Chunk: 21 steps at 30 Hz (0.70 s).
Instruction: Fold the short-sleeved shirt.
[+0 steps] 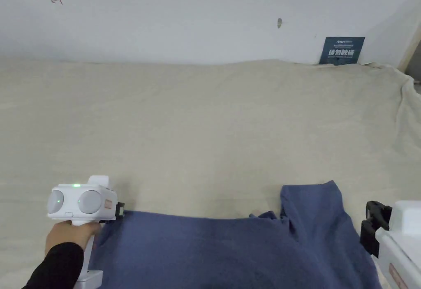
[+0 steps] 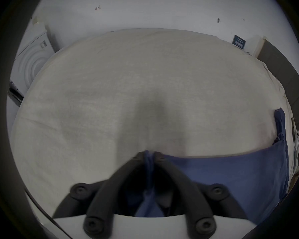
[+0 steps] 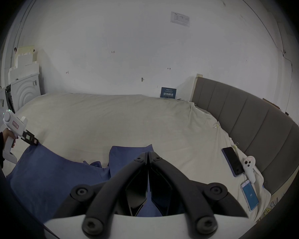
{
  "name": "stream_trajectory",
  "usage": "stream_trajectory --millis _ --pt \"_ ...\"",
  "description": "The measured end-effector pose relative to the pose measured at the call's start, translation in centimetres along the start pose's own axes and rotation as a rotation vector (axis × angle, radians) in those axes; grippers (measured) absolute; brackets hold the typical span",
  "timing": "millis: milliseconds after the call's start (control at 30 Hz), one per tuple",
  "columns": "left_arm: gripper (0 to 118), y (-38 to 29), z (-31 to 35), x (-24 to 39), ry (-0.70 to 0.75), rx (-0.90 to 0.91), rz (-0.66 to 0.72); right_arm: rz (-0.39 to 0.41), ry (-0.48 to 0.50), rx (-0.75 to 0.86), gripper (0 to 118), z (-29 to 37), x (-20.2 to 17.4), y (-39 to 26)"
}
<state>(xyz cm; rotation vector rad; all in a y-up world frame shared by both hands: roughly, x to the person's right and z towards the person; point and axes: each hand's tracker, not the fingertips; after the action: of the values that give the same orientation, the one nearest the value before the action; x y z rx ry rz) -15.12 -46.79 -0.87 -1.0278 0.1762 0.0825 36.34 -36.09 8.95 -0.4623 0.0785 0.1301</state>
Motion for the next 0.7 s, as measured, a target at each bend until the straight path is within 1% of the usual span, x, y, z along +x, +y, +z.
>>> stream_trajectory --millis 67,133,200,233,267,300,333,367,400,500,567,600,633,700 --pt "0 -0.2 0.5 0.3 0.011 0.013 -0.016 -0.016 0.006 -0.028 0 -0.9 0.6 0.2" --pt "0 -0.5 2.0 0.3 -0.029 0.083 -0.003 -0.020 0.018 -0.094 0 -2.3 1.1 0.5" --pt "0 -0.7 3.9 0.1 -0.065 0.136 0.010 -0.051 0.032 -0.131 2 -4.1 1.9 0.4" --pt "0 -0.8 5.0 0.0 -0.096 0.146 0.013 -0.021 0.024 -0.190 10 -5.0 2.0 0.5" --pt "0 -0.9 6.0 -0.1 -0.107 0.163 0.014 0.001 0.015 -0.209 23 -5.9 2.1 0.5" --pt "0 -1.1 6.9 -0.2 -0.108 0.182 0.003 0.007 0.021 -0.232 43 -6.4 1.9 0.5" --pt "0 -1.2 7.7 -0.3 -0.114 0.192 0.000 0.003 0.024 -0.280 69 -7.4 2.0 0.4" --pt "0 -1.4 9.0 -0.1 -0.119 0.199 0.000 -0.003 0.026 -0.304 80 -8.3 2.1 0.1" --pt "0 -1.5 9.9 -0.1 -0.128 0.218 -0.001 -0.004 0.025 -0.329 84 -9.3 2.2 -0.2" --pt "0 -1.6 11.7 -0.3 -0.137 0.234 0.006 0.007 0.009 -0.428 83 -12.1 2.0 -1.2" --pt "0 -1.7 12.5 -0.4 -0.141 0.245 0.009 0.021 0.009 -0.490 79 -13.5 1.6 -2.0" --pt "0 -1.7 12.8 -0.4 -0.139 0.248 0.010 0.008 0.015 -0.524 73 -14.2 1.6 -2.4" --pt "0 -1.7 13.0 -0.4 -0.138 0.251 0.011 -0.004 0.002 -0.554 64 -14.9 1.5 -2.9" --pt "0 -1.8 13.3 -0.5 -0.133 0.251 0.015 -0.049 0.002 -0.614 52 -15.7 1.5 -3.8"
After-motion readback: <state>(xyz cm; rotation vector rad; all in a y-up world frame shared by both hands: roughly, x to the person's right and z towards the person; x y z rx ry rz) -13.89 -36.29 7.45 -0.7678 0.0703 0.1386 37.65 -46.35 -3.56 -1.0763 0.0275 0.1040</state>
